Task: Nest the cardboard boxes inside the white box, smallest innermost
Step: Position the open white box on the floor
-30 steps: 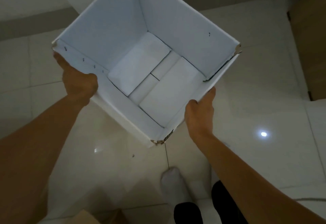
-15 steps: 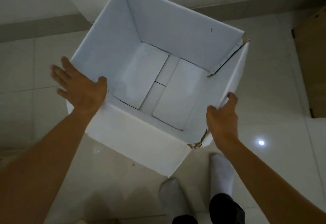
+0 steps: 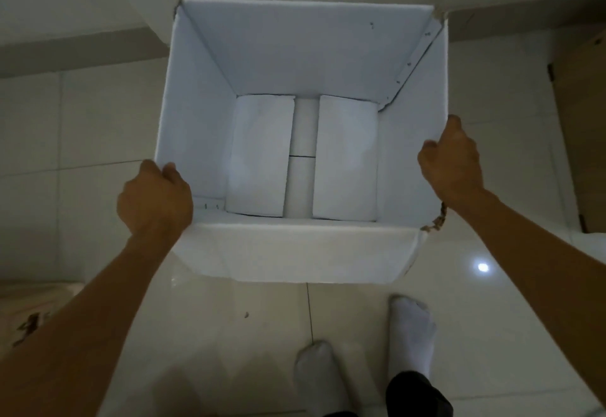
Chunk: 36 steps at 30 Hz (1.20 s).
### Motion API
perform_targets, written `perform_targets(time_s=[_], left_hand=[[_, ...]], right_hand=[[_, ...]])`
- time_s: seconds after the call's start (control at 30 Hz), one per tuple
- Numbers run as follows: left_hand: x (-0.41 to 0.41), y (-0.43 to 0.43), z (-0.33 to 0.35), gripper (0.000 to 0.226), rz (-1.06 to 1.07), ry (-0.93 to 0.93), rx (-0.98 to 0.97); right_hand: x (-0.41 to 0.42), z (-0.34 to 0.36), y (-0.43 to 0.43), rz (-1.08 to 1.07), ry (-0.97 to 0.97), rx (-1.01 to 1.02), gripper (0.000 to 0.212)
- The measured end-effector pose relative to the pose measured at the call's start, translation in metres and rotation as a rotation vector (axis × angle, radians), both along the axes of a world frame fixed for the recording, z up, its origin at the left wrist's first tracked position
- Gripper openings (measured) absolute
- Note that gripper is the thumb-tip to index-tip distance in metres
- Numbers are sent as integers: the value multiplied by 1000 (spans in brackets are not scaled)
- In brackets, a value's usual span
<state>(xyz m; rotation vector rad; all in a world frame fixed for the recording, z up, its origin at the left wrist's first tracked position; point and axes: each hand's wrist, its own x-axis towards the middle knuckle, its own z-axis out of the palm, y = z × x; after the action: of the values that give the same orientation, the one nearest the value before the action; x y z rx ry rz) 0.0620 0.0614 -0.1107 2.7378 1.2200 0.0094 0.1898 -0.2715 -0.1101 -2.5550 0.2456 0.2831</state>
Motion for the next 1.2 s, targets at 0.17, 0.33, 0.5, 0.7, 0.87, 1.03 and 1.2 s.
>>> perform_targets(time_s=[0.17,0.33,0.5,0.7,0.87,1.03,1.2], left_hand=[[-4,-10,-3,41,81,-1,-25],[-6,-16,-3,41,100,-4,-39],[-11,-29,-2,40,114,-26,-46],[-11,-30,-1,37,128,-55,-46],[-8,-31,1,39,158,-13,-73],[-7,-31,7,43,218,56,-80],[-17,-39,18,64,244,11,-170]], right_hand=[[19,1,-3,46,4,-31,38],[27,3,-6,85,14,-31,35],[40,3,-11,148,6,-31,31],[41,2,-9,171,-11,-37,29],[39,3,-13,158,-3,-24,32],[33,8,-12,123,104,99,59],[16,22,-16,138,8,141,73]])
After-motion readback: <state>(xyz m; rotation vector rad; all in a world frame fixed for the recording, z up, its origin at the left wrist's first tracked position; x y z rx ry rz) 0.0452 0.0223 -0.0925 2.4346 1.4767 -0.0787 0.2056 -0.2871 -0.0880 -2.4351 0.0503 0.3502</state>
